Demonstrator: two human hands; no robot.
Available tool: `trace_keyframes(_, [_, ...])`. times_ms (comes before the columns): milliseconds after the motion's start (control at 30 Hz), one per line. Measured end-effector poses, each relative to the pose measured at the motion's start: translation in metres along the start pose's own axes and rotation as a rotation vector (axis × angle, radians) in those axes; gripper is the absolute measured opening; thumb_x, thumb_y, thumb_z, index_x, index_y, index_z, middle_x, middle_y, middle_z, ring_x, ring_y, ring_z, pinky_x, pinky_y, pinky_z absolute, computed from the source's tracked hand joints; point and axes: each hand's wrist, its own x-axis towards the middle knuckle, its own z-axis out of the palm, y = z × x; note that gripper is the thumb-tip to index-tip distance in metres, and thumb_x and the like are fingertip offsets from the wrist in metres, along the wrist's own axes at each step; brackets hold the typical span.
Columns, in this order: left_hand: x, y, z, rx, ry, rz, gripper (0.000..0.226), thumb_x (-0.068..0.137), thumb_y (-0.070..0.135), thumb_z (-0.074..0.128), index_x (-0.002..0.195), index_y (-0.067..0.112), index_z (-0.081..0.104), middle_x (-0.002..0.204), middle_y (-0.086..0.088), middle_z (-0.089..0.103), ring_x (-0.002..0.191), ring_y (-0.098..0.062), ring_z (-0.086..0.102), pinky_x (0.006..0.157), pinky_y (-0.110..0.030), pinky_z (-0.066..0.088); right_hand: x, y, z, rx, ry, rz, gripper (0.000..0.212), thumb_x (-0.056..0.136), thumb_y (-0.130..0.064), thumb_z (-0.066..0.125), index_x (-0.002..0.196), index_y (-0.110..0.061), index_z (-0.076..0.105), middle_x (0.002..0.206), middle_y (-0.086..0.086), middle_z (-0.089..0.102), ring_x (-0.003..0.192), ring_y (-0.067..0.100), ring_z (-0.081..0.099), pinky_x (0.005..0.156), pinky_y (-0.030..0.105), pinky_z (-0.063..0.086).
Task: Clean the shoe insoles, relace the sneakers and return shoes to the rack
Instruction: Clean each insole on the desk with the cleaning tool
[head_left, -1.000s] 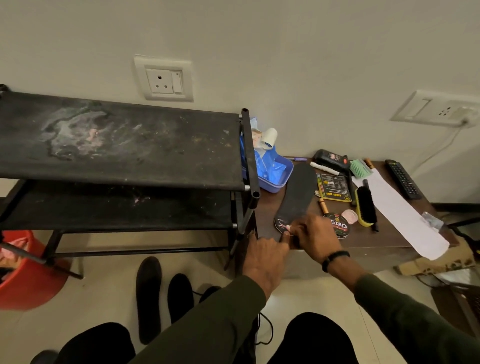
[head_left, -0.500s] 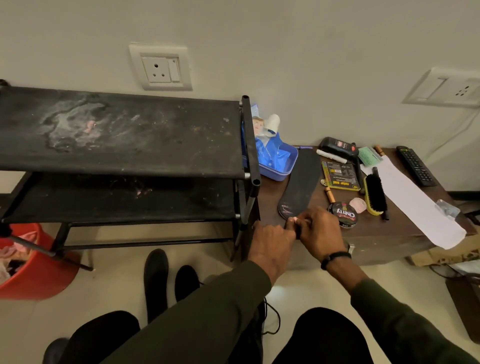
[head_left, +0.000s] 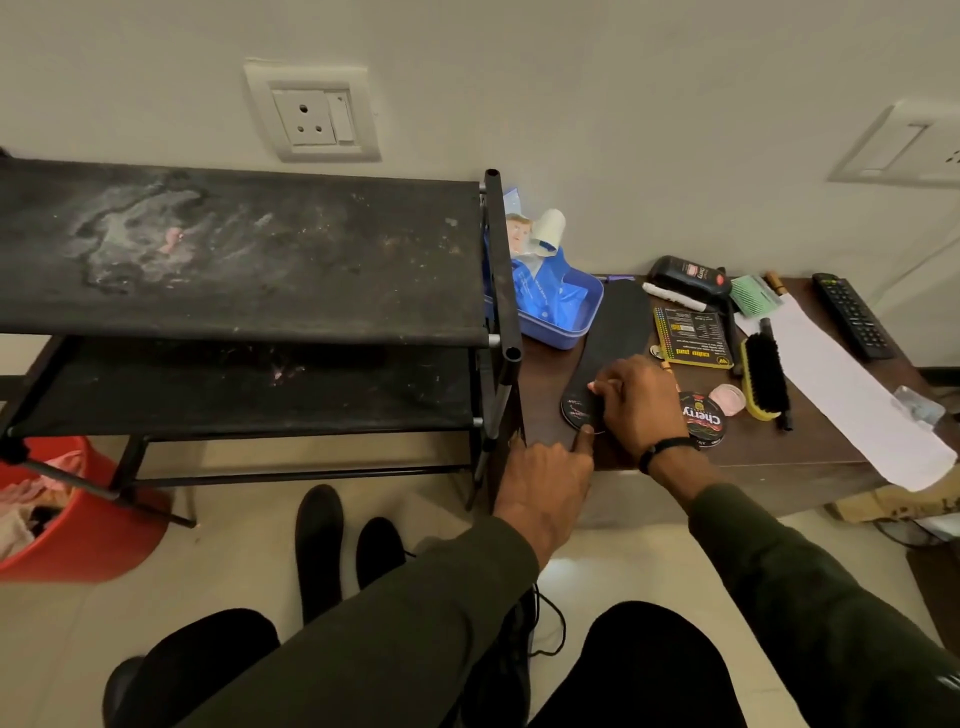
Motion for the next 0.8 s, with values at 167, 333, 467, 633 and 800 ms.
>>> trace_keyframes(167, [0.001, 0.002, 0.005, -0.012, 0.073, -0.011, 0.061, 0.103, 0.039, 0.050, 0.156, 0.019, 0.026, 0.094, -0.010, 0.067, 0.087, -0.031, 0.066, 0.077, -0.041, 0.044, -0.029, 0.014, -0.019, 0.018, -0.151, -0.350, 0.010, 0.089, -0.005, 0.068, 0.087, -0.012, 0.074, 0.087, 0.008, 0.068, 0.078, 0.026, 0.065, 0.072, 0.038, 0.052])
trace_keyframes(333, [0.001, 0.005, 0.009, -0.046, 0.079, -0.037, 0.066, 0.098, 0.029, 0.060, 0.155, 0.018, 0.027, 0.092, -0.009, 0.067, 0.085, -0.032, 0.066, 0.070, -0.039, 0.041, 0.005, -0.010, -0.005, 0.008, -0.105, -0.364, 0.006, 0.089, -0.011, 0.068, 0.085, -0.013, 0.073, 0.086, 0.003, 0.064, 0.077, 0.022, 0.061, 0.068, 0.030, 0.045])
trace_keyframes(467, [-0.001, 0.006, 0.006, -0.048, 0.060, -0.042, 0.065, 0.096, 0.027, 0.064, 0.153, 0.018, 0.033, 0.094, -0.008, 0.068, 0.086, -0.031, 0.067, 0.066, -0.038, 0.039, -0.008, -0.002, -0.011, 0.025, -0.187, -0.426, 0.010, 0.091, -0.015, 0.065, 0.088, -0.011, 0.074, 0.088, 0.003, 0.065, 0.079, 0.022, 0.063, 0.071, 0.033, 0.050])
trace_keyframes(633, [-0.001, 0.005, 0.008, -0.034, 0.076, -0.028, 0.073, 0.096, 0.030, 0.065, 0.157, 0.018, 0.027, 0.093, -0.009, 0.066, 0.082, -0.030, 0.065, 0.063, -0.038, 0.039, 0.005, -0.006, -0.013, 0.000, -0.235, -0.433, 0.006, 0.090, -0.013, 0.068, 0.086, -0.014, 0.074, 0.090, 0.003, 0.067, 0.081, 0.022, 0.064, 0.071, 0.030, 0.049])
trace_keyframes(800, [-0.003, 0.006, 0.007, -0.005, 0.064, -0.008, 0.066, 0.095, 0.031, 0.066, 0.152, 0.017, 0.034, 0.091, -0.008, 0.066, 0.082, -0.030, 0.067, 0.062, -0.037, 0.039, -0.004, -0.008, -0.016, 0.022, -0.238, -0.405, 0.005, 0.089, -0.013, 0.071, 0.087, -0.015, 0.075, 0.086, -0.006, 0.062, 0.077, 0.012, 0.057, 0.068, 0.016, 0.042])
